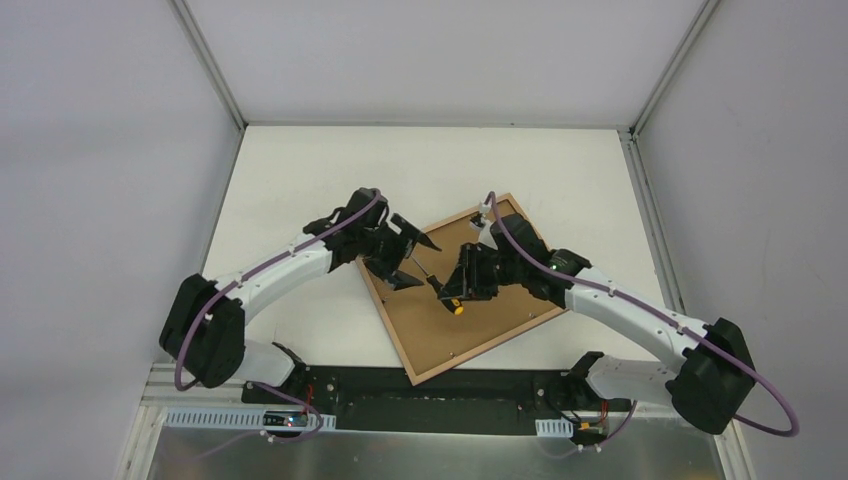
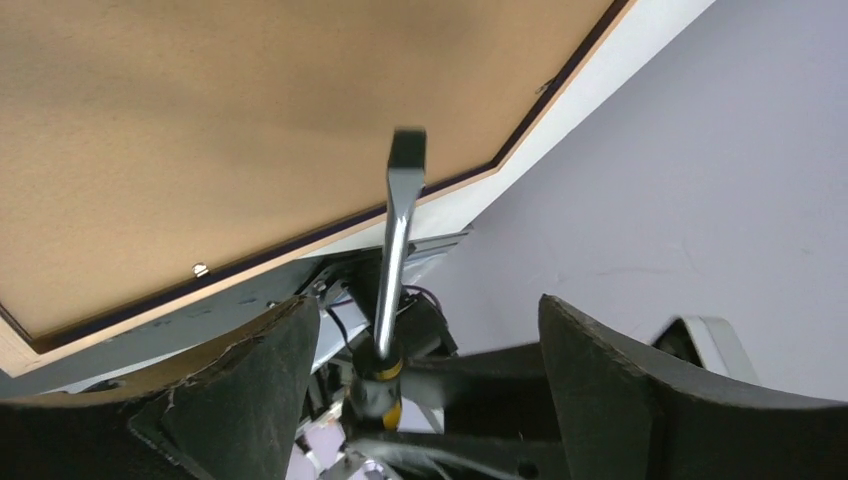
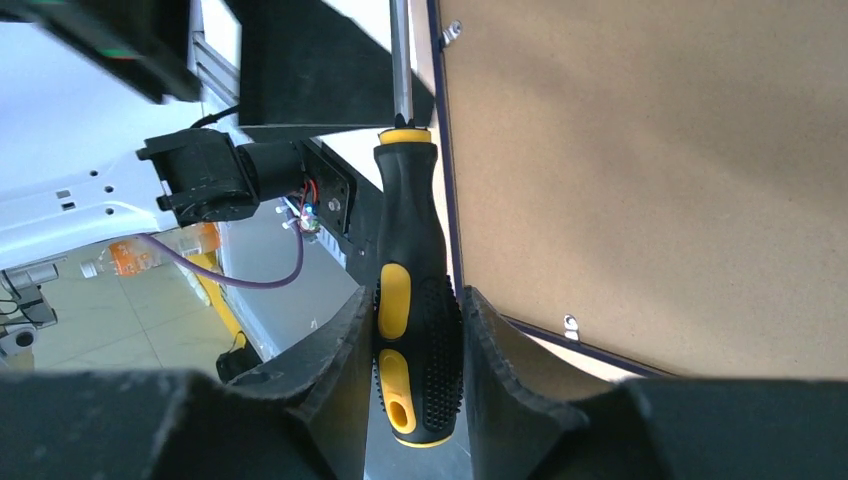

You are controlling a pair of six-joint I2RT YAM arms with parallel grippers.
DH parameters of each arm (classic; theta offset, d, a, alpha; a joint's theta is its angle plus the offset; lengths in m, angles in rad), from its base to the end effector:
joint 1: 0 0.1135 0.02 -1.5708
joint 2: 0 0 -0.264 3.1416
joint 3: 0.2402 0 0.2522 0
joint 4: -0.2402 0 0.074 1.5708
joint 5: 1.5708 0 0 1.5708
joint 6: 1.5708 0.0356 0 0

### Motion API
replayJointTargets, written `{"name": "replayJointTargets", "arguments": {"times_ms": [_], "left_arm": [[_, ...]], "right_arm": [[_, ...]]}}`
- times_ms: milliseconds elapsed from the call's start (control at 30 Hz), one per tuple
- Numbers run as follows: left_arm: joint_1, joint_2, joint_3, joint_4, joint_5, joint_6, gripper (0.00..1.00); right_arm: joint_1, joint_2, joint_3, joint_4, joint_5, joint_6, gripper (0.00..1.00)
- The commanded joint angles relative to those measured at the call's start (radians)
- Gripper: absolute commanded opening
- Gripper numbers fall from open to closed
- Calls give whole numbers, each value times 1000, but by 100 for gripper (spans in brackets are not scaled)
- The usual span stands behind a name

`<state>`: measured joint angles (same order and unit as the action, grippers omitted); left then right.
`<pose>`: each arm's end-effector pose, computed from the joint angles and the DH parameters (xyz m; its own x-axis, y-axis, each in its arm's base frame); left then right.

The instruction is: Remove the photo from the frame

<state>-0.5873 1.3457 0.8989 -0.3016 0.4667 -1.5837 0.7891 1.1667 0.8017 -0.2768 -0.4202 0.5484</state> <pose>0.2287 -0.1715 0.2471 -0.7620 -0.5655 0.3156 -0.5763 0.3698 -0.7288 0.1670 0.1889 0.2611 -0.8177 -0.1481 -0.5562 -0.5295 0.5725 0.6260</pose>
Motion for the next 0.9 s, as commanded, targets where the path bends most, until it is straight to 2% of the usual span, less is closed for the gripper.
{"name": "replayJointTargets", "arguments": {"times_ms": [0,67,167,267,300,333,367,467,533,567,633,700,800,867], "left_arm": [[-41,59,75,16,11,-41,77],[-46,67,67,16,-3,-39,73],[-46,73,46,30,-14,-42,56],[-46,78,49,41,-17,-41,33],[-46,80,50,47,-16,-42,21],[-46,79,53,48,-15,-45,4],[-46,78,53,48,-14,-53,0],[-45,70,43,66,-8,-94,0],[-45,58,31,92,-7,-134,0],[-45,52,25,104,-4,-154,0],[-45,41,16,129,2,-193,0],[-45,31,12,137,3,-219,0],[-45,5,-6,144,-17,-267,0],[-45,-11,-28,161,-33,-305,0]], "right_arm": [[10,-7,91,24,14,-34,0],[11,-7,105,16,10,-37,0],[22,-8,123,-14,25,-48,0],[28,-10,144,-63,49,-66,0],[30,-12,151,-84,62,-72,0],[33,-13,158,-100,68,-77,0],[34,-14,163,-114,72,-84,9],[38,-27,178,-163,126,-66,55],[38,-53,171,-172,185,-25,78],[39,-70,160,-162,211,1,85],[38,-94,134,-128,251,59,92],[37,-105,119,-104,282,110,93],[21,-109,121,-116,328,161,89],[6,-128,84,-34,305,193,85]]}}
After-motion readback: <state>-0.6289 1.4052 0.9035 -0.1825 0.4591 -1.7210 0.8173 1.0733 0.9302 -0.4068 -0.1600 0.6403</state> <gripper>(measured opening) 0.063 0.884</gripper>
